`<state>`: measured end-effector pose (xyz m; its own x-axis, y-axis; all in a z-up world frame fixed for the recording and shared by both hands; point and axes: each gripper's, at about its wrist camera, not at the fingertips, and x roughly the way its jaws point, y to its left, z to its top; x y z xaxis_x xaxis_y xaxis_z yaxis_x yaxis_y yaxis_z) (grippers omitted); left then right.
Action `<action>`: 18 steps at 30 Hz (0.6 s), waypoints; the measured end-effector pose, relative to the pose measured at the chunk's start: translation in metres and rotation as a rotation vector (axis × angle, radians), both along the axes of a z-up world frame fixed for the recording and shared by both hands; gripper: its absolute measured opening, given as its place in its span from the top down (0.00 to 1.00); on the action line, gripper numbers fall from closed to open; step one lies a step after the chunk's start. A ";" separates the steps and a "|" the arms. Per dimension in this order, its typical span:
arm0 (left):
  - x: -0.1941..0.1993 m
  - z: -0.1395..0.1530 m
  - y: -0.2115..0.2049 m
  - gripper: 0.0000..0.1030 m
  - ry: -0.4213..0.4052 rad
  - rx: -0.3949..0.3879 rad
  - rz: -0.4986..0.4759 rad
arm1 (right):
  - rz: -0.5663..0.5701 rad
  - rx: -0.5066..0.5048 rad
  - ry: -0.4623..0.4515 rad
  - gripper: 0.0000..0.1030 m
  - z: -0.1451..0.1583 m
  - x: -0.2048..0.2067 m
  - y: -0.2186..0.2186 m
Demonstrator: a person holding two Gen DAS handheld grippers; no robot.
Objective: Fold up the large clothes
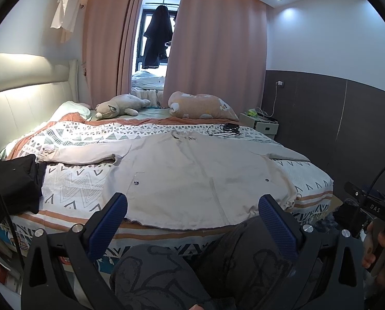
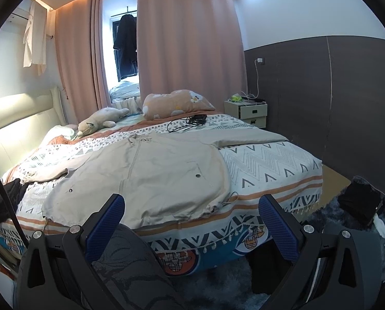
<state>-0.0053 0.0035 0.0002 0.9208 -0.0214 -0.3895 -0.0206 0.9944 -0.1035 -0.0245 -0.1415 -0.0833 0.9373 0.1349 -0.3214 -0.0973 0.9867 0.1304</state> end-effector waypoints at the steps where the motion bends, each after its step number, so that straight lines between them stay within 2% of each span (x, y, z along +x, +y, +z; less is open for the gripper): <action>1: 0.000 0.000 0.000 0.00 0.001 0.000 0.000 | -0.001 -0.002 0.000 0.00 0.000 0.000 0.000; 18: -0.007 0.003 0.002 0.00 -0.012 -0.003 0.017 | -0.007 0.010 -0.011 0.00 -0.002 -0.003 -0.005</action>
